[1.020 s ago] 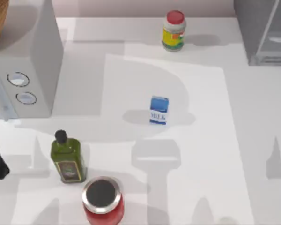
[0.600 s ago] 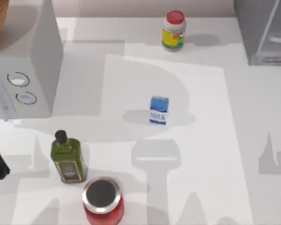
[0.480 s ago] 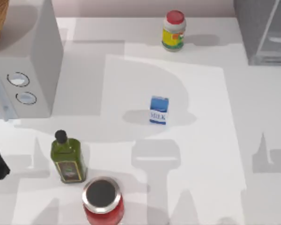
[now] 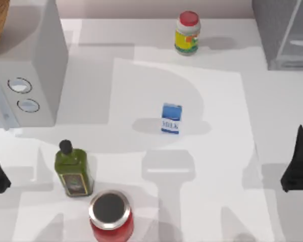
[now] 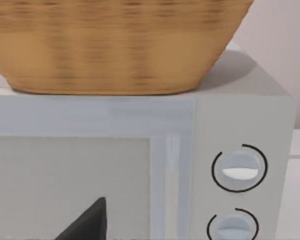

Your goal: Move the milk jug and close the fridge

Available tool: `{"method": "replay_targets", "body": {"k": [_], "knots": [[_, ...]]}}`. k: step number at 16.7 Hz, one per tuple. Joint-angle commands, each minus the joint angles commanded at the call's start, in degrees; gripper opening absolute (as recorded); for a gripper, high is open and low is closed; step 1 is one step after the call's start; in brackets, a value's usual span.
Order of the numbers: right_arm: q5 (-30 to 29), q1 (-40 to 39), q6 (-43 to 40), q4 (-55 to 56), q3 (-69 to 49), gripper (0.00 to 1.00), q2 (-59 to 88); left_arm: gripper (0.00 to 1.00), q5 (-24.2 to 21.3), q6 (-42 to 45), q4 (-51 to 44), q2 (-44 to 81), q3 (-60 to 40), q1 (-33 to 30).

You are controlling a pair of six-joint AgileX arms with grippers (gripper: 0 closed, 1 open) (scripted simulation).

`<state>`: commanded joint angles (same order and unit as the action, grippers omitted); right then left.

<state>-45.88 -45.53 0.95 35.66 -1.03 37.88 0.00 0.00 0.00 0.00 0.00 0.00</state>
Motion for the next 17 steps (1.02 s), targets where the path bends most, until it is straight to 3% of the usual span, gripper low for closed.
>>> {"method": "replay_targets", "body": {"k": [4, 11, 17], "knots": [[-6.9, -7.0, 0.1, 5.8, -0.3, 1.0, 5.7, 1.0, 0.0, 0.0, 0.0, 0.0, 0.0, 0.0], [-7.4, -7.3, 0.6, 5.8, -0.9, 1.0, 6.7, 1.0, 0.0, 0.0, 0.0, 0.0, 0.0, 0.0], [-11.2, -9.1, 9.5, 1.3, -15.2, 1.0, 23.3, 1.0, 0.0, 0.0, 0.0, 0.0, 0.0, 0.0]]}}
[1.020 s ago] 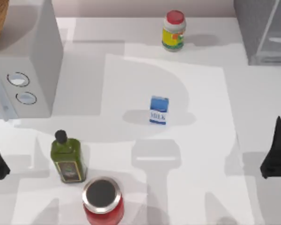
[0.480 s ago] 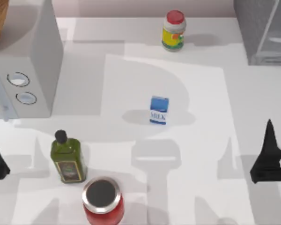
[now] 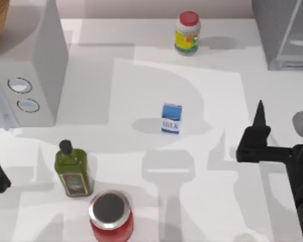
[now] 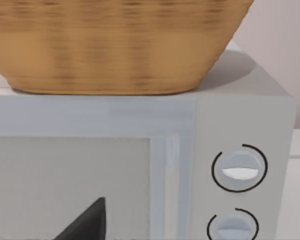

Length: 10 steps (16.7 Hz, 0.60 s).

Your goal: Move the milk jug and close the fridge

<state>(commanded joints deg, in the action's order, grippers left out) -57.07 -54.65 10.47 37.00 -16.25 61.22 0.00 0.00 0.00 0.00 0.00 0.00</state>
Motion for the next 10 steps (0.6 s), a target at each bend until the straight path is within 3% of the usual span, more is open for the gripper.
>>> {"method": "replay_targets", "body": {"k": [10], "knots": [[-6.2, -2.2, 22.9, -15.1, -38.1, 1.0, 51.8, 1.0, 0.0, 0.0, 0.0, 0.0, 0.0, 0.0]]}}
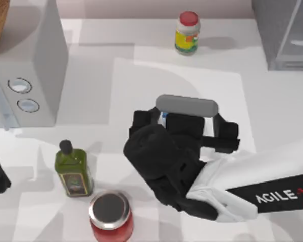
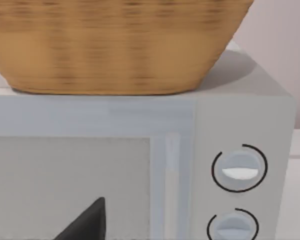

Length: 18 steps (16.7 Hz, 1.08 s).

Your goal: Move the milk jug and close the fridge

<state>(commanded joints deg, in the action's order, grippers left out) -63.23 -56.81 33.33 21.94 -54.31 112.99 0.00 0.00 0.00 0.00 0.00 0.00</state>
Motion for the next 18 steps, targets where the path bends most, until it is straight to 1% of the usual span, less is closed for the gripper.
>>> {"method": "replay_targets", "body": {"k": [4, 9, 11, 16, 18], "knots": [[-0.8, 0.2, 5.6, -4.3, -9.3, 1.0, 10.4, 1.0, 0.0, 0.0, 0.0, 0.0, 0.0, 0.0], [-0.9, 0.2, 6.6, -5.0, -10.8, 1.0, 12.0, 1.0, 0.0, 0.0, 0.0, 0.0, 0.0, 0.0], [-0.7, 0.5, 6.3, -4.8, -10.8, 1.0, 11.9, 1.0, 0.0, 0.0, 0.0, 0.0, 0.0, 0.0], [2.2, 4.4, 0.9, 1.6, -13.1, 1.0, 15.6, 1.0, 0.0, 0.0, 0.0, 0.0, 0.0, 0.0], [2.9, 5.2, -0.1, 2.6, -13.4, 1.0, 16.3, 1.0, 0.0, 0.0, 0.0, 0.0, 0.0, 0.0]]}}
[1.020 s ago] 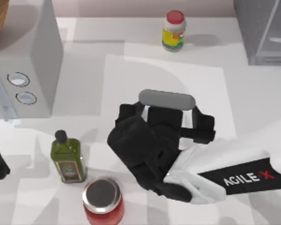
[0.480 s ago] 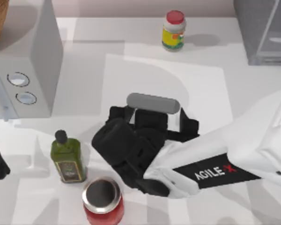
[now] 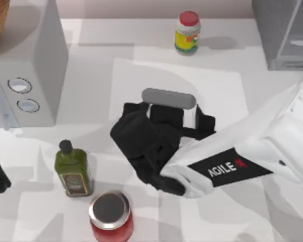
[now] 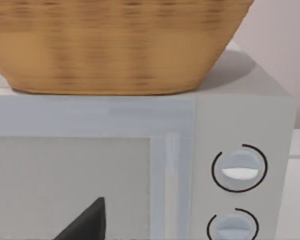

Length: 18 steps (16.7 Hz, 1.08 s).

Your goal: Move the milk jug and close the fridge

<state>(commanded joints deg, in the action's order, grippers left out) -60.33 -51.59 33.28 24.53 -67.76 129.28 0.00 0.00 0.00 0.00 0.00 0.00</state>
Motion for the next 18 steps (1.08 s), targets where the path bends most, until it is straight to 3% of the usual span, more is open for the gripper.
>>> {"method": "replay_targets", "body": {"k": [3, 16, 18], "knots": [[0.0, 0.0, 0.0, 0.0, 0.0, 1.0, 0.0, 1.0, 0.0, 0.0, 0.0, 0.0, 0.0, 0.0], [0.0, 0.0, 0.0, 0.0, 0.0, 0.02, 0.0, 1.0, 0.0, 0.0, 0.0, 0.0, 0.0, 0.0], [0.0, 0.0, 0.0, 0.0, 0.0, 0.0, 0.0, 1.0, 0.0, 0.0, 0.0, 0.0, 0.0, 0.0]]}}
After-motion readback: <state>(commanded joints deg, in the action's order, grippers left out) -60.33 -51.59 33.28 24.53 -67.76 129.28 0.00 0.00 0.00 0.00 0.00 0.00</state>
